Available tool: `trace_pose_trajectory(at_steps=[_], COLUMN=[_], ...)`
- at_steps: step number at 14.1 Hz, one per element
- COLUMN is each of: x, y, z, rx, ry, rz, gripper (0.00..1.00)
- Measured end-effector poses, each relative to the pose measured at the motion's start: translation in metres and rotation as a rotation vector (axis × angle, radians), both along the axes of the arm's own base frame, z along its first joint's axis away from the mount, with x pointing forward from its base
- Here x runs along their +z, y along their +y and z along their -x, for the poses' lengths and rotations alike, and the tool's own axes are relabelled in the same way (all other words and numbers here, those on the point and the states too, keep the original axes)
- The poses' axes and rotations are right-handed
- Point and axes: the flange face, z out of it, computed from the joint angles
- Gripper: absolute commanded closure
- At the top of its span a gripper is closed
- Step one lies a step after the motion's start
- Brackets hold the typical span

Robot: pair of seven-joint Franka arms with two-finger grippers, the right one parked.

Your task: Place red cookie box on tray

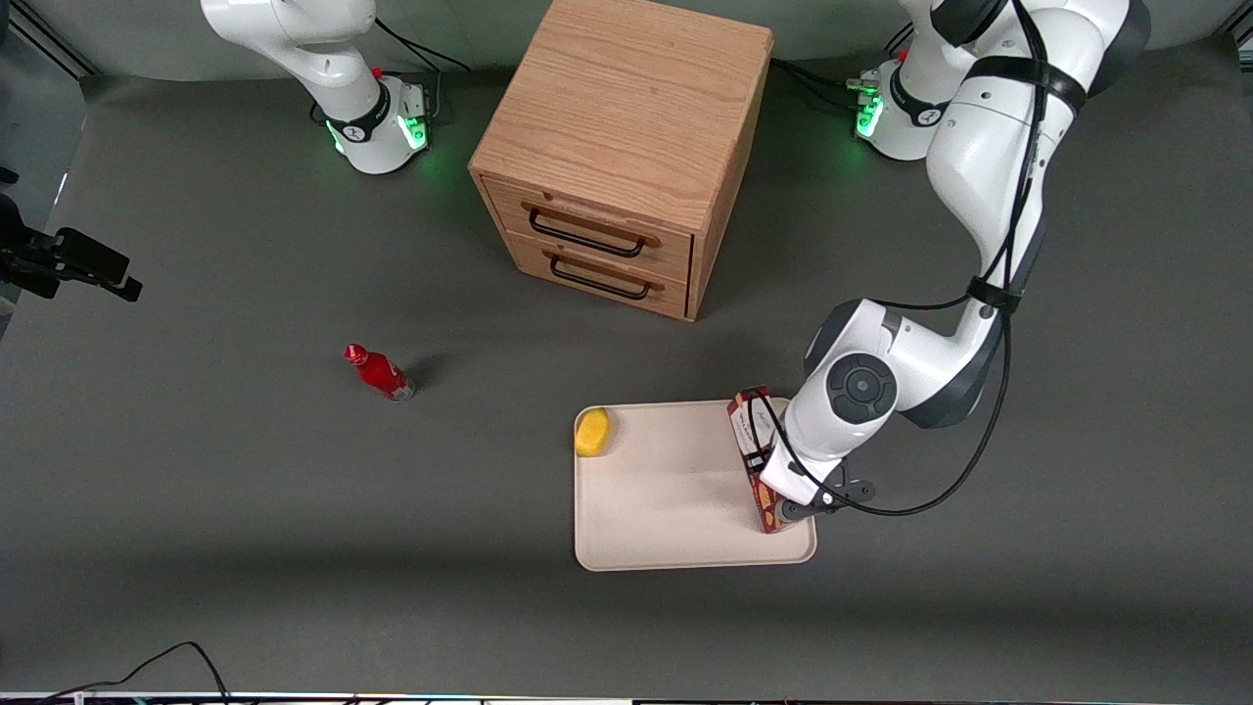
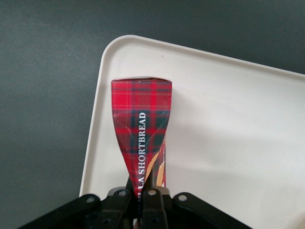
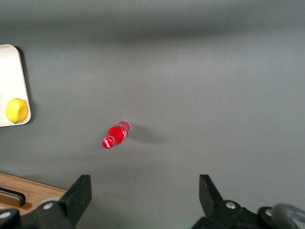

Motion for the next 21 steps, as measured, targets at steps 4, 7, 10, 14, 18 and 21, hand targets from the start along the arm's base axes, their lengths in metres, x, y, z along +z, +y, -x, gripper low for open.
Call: trace_pose_trajectory(at_steps=[4, 7, 10, 14, 18, 21], x=[-0.002, -0.002, 0.001, 0.039, 0.135, 0.205], y=[0.003, 0.009, 0.012, 0.023, 0.055, 0.109], z=[-0.001, -0.004, -0.006, -0.009, 0.000, 0.013], rx=[0.003, 0.014, 0.018, 0.031, -0.016, -0.068], ry=[-0.005, -0.005, -0.012, 0.045, 0.130, 0.162], rz=[0.002, 0.001, 0.003, -0.046, -0.068, -0.088], gripper=[0.53, 0.00, 0.00, 0.00, 0.00, 0.00])
